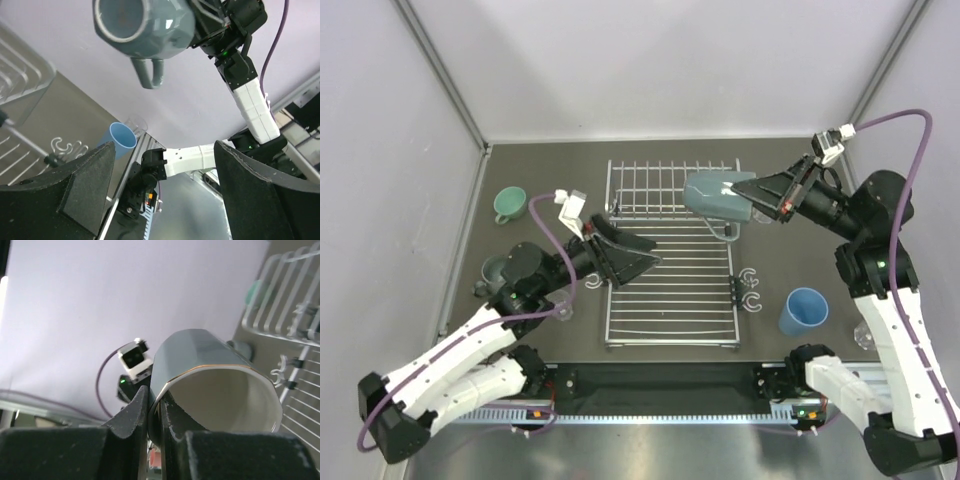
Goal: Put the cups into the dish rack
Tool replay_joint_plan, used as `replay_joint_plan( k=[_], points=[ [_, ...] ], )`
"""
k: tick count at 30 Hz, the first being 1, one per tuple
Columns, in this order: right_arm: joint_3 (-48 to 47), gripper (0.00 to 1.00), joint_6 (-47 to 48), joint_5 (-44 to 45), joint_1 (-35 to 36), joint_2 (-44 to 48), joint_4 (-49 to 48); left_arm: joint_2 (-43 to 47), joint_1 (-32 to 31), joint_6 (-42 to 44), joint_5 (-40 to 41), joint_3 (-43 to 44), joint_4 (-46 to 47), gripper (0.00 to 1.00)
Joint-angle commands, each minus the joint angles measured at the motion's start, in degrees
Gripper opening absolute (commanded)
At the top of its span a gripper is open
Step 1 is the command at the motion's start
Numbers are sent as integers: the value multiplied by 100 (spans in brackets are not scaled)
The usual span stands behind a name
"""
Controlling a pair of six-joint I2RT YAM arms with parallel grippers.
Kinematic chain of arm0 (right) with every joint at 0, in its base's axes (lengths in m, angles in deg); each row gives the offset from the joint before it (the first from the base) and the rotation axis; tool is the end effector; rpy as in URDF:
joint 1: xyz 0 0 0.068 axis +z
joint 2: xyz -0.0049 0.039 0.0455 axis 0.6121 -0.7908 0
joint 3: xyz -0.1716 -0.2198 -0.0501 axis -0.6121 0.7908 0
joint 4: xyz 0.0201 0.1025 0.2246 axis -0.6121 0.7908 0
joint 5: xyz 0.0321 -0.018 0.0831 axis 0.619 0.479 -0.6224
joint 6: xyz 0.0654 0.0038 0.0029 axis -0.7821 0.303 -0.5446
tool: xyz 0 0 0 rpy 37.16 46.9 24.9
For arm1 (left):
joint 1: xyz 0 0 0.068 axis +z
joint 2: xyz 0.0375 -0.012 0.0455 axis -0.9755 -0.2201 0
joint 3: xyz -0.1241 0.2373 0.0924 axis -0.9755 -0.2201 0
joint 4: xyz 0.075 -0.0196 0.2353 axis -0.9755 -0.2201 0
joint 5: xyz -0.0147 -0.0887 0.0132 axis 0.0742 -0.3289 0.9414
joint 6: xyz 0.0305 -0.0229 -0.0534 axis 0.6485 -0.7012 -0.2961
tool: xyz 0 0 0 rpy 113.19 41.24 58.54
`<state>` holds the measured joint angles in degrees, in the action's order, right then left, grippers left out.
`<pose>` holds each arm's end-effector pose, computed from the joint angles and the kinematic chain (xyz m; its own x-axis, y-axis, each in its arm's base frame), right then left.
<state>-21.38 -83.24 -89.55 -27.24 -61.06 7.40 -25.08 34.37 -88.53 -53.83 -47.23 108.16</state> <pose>0.1511 0.0642 0.4570 -0.7375 0.5576 -0.3810 -0.3397 0.1812 0.9229 0.1137 -0.1357 0.3780 -0.5951 -0.4184 -0.6861 0.7255 0.0876 -0.6827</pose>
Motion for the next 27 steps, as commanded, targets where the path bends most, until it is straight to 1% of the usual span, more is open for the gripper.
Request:
replay_joint_plan(
  k=[1, 2, 6, 8, 9, 11, 14, 17, 21, 24, 27],
  points=[
    [-228, 0, -794, -347, 259, 381, -1585, -518, -374, 742, 275, 35, 1347, 85],
    [-228, 0, -847, -295, 381, 398, -1620, -650, -541, 777, 302, 70, 1618, 85],
    [-70, 0, -1058, -128, 733, 451, -1884, -1361, -885, 918, 574, 272, 2024, 85],
    [-17, 0, -1067, -14, 882, 495, -1911, -1512, -1034, 962, 723, 342, 2218, 85],
    [53, 0, -1076, 13, 918, 512, -1902, -1617, -1087, 980, 776, 343, 2523, 85],
    [123, 0, -1076, 92, 989, 530, -1911, -1723, -1219, 980, 838, 378, 2754, 85],
    [176, 0, -1058, 127, 1041, 513, -1911, -1864, -1359, 1033, 768, 413, 3000, 83],
    [168, 0, -1023, 119, 1050, 478, -1893, -1899, -1508, 1129, 715, 395, 3054, 81],
    [71, 0, -1032, 101, 1059, 425, -1893, -1672, -1571, 1322, 662, 317, 2746, 81],
    [27, 0, -988, 127, 1138, 390, -1876, -1583, -1579, 1375, 785, 220, 2816, 82],
    [71, 0, -961, 241, 1270, 381, -1893, -1679, -1579, 1507, 943, 334, 2947, 82]
  ],
)
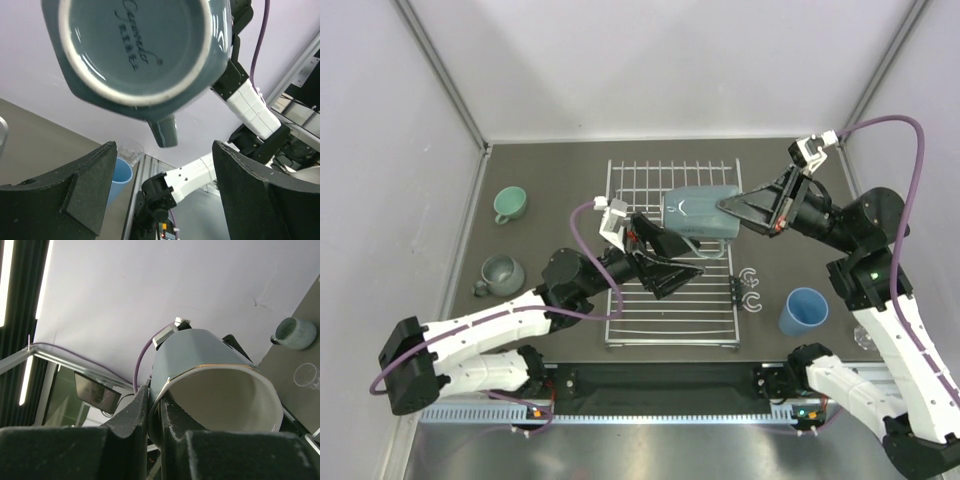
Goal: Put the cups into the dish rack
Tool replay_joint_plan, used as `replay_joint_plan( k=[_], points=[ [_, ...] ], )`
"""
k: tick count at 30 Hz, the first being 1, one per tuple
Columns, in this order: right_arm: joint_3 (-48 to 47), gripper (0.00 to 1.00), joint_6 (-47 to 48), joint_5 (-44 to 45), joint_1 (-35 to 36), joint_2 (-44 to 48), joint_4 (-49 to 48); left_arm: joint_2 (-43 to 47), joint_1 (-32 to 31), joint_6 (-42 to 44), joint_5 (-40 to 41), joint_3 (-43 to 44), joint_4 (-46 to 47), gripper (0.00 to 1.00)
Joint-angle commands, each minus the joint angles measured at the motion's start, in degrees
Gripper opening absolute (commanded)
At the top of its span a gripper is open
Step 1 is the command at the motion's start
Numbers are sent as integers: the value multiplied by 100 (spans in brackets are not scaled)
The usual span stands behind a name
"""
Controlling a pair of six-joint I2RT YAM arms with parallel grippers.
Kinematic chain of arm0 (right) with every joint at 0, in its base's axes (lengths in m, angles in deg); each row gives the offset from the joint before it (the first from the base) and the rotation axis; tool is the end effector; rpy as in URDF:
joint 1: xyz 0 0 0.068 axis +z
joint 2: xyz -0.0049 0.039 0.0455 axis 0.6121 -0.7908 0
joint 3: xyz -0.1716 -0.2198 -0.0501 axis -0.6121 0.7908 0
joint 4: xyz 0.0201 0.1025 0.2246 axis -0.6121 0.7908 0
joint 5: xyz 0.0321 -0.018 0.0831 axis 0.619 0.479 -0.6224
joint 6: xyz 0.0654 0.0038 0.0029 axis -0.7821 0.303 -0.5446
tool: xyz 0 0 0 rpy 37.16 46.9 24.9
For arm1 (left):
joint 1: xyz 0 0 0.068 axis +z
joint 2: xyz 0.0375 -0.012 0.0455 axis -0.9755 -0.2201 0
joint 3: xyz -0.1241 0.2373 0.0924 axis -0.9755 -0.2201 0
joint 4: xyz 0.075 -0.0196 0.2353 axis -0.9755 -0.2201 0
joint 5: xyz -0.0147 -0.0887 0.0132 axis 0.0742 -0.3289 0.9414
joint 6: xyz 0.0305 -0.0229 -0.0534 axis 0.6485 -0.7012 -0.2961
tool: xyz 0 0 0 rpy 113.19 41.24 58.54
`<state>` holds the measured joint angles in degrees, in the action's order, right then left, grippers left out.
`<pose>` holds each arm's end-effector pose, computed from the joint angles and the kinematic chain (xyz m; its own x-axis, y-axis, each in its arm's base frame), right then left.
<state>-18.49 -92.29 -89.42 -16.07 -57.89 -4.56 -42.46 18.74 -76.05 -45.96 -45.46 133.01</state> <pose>0.1207 0.0861 0.4713 -0.8188 0.4424 -0.3659 -0.4200 -0.0271 0.9071 0.1117 -0.2120 0.3822 -0.4335 -0.4524 -0.7793 0.8798 -0.0253 -0.4747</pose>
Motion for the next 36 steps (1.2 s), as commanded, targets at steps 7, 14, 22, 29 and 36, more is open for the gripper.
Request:
replay_joint_plan(
  k=[7, 14, 22, 29, 36],
  points=[
    [-165, 0, -65, 448, 425, 46, -741, -416, -17, 145, 429, 666, 655, 76],
    [19, 0, -127, 536, 531, 38, -908, -425, -17, -92, 719, 526, 982, 45],
    [64, 0, 74, 589, 575, 29, -786, -171, -17, -268, 938, 333, 886, 0],
    [196, 43, 725, 764, 584, 196, -22, 505, -17, -259, 1088, 96, 173, 0],
    [-357, 77, 2235, 1484, 575, 249, 2164, 1270, -25, 144, 1466, 191, -1626, 0]
  ],
)
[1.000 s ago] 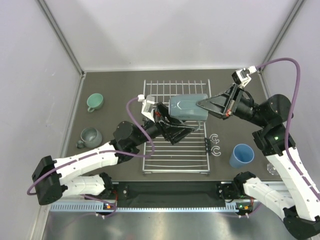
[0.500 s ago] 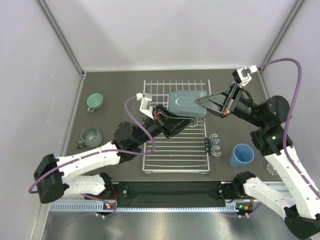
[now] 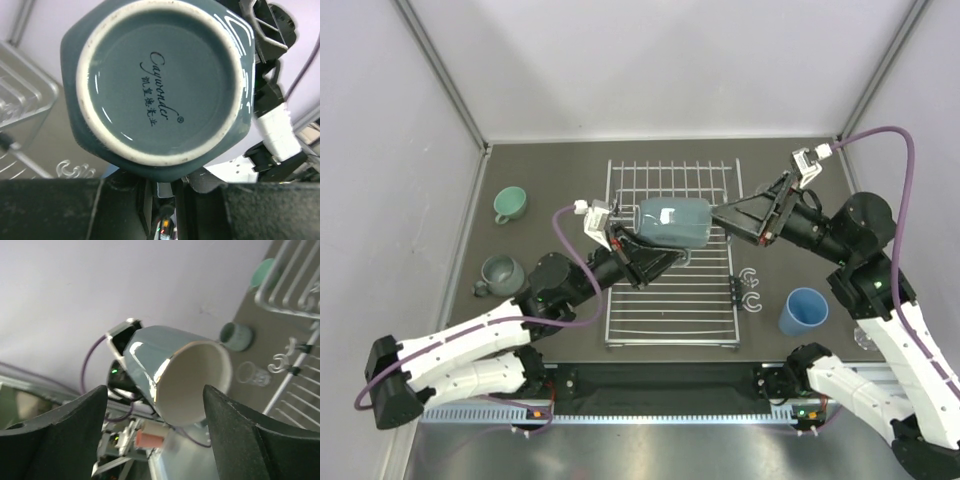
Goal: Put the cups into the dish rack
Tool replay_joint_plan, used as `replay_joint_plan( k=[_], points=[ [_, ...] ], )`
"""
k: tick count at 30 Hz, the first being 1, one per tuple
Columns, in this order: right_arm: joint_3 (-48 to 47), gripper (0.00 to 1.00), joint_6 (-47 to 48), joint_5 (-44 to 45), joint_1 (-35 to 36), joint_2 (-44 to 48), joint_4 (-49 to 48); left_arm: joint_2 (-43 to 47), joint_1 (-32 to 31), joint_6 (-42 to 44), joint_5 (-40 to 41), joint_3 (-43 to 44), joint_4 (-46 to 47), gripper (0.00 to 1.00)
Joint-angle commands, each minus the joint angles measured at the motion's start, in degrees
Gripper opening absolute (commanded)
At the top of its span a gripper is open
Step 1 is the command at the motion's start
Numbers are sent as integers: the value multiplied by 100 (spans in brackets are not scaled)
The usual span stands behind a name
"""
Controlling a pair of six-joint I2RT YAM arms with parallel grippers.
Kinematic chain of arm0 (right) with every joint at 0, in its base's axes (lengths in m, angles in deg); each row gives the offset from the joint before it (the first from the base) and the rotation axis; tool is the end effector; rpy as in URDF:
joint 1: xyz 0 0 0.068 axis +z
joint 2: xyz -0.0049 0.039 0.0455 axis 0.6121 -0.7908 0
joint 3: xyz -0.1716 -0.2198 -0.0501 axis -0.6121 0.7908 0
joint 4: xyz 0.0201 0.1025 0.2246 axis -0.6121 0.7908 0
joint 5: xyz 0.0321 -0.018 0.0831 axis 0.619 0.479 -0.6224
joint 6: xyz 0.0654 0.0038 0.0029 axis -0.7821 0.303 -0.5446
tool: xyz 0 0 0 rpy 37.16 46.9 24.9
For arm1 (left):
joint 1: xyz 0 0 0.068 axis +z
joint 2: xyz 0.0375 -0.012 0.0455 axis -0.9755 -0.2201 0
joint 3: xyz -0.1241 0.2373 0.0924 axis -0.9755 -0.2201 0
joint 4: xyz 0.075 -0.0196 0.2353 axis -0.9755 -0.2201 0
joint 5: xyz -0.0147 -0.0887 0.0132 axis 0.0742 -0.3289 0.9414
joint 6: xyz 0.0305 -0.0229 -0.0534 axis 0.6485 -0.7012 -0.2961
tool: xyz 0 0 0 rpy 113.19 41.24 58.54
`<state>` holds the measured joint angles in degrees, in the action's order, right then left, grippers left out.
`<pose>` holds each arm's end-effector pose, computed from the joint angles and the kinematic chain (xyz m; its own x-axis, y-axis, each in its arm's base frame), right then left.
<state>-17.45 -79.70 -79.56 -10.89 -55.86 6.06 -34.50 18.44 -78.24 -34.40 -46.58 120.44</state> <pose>0.1156 0.0905 0.4505 -0.7557 0.4768 -0.4489 -0.4381 0.1415 0.8877 0.1068 -0.1867 0.3797 -0.4681 -0.5026 -0.7269 0.7891 0.1326 -0.5998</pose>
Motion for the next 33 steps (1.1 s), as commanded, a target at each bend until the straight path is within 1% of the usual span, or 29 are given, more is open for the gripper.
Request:
replay_joint_plan(
  k=[1, 3, 4, 5, 6, 7, 8, 9, 10, 12, 13, 14, 16, 19, 21, 23, 25, 27, 28, 29, 30, 33],
  points=[
    [-559, 77, 1396, 848, 48, 10, 1706, 537, 5, 407, 380, 408, -990, 0],
    [-849, 78, 1785, 1306, 48, -25, 2385, 590, 5, 495, 704, 566, -1634, 0],
    [-1041, 78, 2144, 1813, 48, -60, 2998, 520, 5, 530, 793, 785, -2395, 0],
    [-1113, 77, 2287, 2079, 48, -69, 3230, 459, 5, 583, 854, 874, -2672, 0],
    [-1183, 78, 2532, 2630, 40, -60, 3441, 397, -12, 601, 994, 1005, -2944, 0],
    [-1323, 78, 2639, 2896, 48, -25, 3826, 249, -30, 601, 1074, 1059, -3182, 0],
    [-1394, 78, 2744, 3151, 48, -16, 3978, 177, -56, 618, 1153, 1094, -3646, 0],
    [-1473, 77, 2832, 3345, 48, -8, 4153, 98, -135, 627, 1371, 1121, -3790, 0],
    [-1639, 78, 2998, 3878, 48, -8, 4312, -50, -179, 627, 1478, 1138, -3930, 0],
    [-1816, 78, 3157, 4277, 48, -25, 4716, -200, -380, 618, 1785, 1130, -4239, 0],
    [-1956, 77, 3289, 4566, 48, -60, 4822, -366, -469, 618, 2161, 1121, -4326, 0],
    [-2018, 78, 3351, 4691, 48, -69, 5006, -446, -644, 653, 2347, 1130, -4414, 0],
    [-2123, 78, 3456, 4989, 48, -78, 5130, -779, -794, 663, 2786, 1208, -4529, 0],
    [-2142, 78, 3510, 5123, 48, -69, 5227, -1218, -1040, 645, 3147, 1305, -4538, 0],
    [-2133, 78, 3518, 5123, 48, -60, 5227, -1466, -1076, 513, 3298, 1375, -4547, 0],
    [-2124, 78, 3501, 5123, 48, -60, 5227, -1905, -1067, 434, 3516, 1542, -4687, 0],
    [-2107, 78, 3501, 5131, 48, -60, 5236, -2404, -1067, 364, 3693, 1954, -5036, 0],
    [-2089, 78, 3501, 5149, 48, -34, 5236, -2740, -1067, 390, 3895, 2392, -5205, 0],
    [-2072, 78, 3501, 5158, 48, -17, 5228, -3107, -1067, 433, 3948, 2517, -5206, 0],
    [-2063, 78, 3492, 5167, 40, -8, 5227, -3276, -1058, 390, 3992, 2701, -5493, 0],
    [-2063, 78, 3483, 5158, 39, 1, 5227, -3425, -1050, 399, 4080, 2999, -5557, 0],
    [-2063, 78, 3483, 5175, 48, 19, 5280, -3891, -988, 504, 3932, 3421, -5706, 0]
  ],
)
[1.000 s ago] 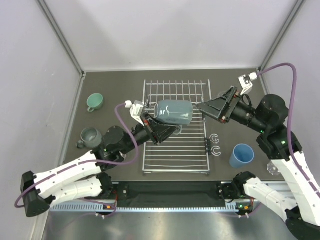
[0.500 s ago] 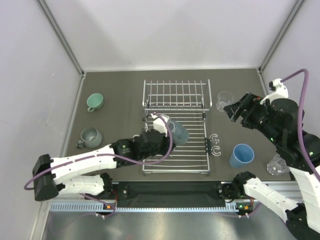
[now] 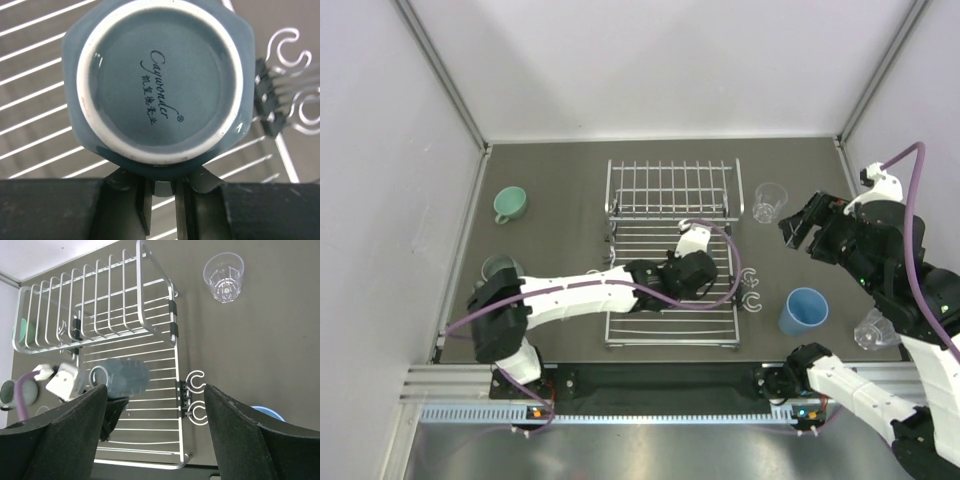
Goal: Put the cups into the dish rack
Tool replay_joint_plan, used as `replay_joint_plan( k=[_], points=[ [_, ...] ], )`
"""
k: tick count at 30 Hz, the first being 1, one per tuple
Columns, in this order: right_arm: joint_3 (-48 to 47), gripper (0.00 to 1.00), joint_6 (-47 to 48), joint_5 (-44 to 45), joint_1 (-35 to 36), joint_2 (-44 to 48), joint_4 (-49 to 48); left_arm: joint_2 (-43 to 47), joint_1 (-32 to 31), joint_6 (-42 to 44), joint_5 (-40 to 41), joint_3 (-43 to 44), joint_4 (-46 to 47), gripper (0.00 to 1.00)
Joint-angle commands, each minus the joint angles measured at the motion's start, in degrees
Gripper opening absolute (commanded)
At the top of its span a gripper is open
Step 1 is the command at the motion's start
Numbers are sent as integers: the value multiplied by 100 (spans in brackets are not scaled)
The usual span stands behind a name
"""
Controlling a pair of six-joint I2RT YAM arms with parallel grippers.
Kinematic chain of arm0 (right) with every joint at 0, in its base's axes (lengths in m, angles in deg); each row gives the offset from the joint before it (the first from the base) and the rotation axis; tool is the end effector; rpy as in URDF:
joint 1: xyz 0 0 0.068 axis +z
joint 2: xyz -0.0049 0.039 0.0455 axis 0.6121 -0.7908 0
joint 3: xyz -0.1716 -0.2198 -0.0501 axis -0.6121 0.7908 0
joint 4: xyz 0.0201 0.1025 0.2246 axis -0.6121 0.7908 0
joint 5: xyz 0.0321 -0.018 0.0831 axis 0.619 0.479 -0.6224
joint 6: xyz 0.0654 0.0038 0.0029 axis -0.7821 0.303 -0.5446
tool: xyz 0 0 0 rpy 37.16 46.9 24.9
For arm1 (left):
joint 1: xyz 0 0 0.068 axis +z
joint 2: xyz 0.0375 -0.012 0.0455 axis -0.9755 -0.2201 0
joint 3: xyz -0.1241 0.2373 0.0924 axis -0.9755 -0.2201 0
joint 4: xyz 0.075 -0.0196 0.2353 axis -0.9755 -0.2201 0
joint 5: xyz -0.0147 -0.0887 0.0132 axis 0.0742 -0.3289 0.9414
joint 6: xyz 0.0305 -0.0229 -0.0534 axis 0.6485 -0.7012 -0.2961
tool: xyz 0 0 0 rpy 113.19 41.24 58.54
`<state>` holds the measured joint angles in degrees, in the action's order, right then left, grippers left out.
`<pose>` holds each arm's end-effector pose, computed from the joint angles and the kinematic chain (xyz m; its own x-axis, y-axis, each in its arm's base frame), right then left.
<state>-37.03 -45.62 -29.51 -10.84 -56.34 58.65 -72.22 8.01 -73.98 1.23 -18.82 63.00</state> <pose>0.0847 0.0266 0.4416 -0.4468 0.3593 -0.8193 0.0414 0.9231 0.3823 0.1456 -0.3121 0.2604 -0.6289 0.1745 -0.7577 0.3922 0.9126 -0.1154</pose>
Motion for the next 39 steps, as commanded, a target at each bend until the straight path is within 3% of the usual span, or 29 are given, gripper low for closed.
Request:
replay_joint_plan(
  k=[1, 18, 39],
  points=[
    [-113, 78, 85, 188, 53, 76, 48, -320, 81, 78, 325, 743, -41, 0],
    [-174, 78, 173, 566, 44, 172, 241, -1298, 476, 500, -150, 1790, -306, 0],
    [-148, 78, 137, 566, 44, 260, 320, -1623, 503, 430, -247, 1711, -16, 0]
  ],
)
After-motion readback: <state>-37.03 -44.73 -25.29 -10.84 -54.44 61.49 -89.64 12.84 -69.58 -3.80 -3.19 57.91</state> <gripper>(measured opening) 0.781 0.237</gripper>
